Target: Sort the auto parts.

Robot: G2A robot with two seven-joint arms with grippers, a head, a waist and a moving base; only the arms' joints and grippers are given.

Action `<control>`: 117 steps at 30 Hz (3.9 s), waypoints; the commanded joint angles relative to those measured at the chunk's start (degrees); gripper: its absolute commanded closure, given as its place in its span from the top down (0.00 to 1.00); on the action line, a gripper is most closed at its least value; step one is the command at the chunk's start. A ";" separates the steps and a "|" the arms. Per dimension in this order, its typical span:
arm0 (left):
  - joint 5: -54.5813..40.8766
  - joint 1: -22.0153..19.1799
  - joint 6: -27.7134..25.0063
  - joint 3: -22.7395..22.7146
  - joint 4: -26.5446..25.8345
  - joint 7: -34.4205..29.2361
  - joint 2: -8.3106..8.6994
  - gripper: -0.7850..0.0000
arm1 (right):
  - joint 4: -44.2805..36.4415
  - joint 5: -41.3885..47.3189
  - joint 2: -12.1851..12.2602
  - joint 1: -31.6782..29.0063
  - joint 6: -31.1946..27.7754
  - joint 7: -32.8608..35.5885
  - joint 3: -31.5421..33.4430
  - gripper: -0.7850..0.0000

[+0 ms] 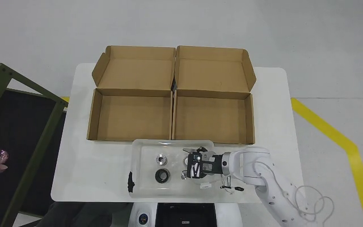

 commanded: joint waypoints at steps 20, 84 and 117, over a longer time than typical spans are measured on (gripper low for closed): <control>0.00 0.00 0.00 0.00 0.00 0.00 0.00 1.00 | -1.16 1.41 0.84 1.62 -1.22 -4.02 -0.84 0.00; 0.00 0.00 0.00 0.00 0.00 0.00 0.00 1.00 | 21.74 8.56 -0.92 22.67 7.92 -16.86 -2.55 0.00; 0.00 0.00 0.00 0.00 0.00 0.00 0.00 1.00 | 27.03 4.87 -2.70 27.16 12.29 -15.65 -6.42 0.88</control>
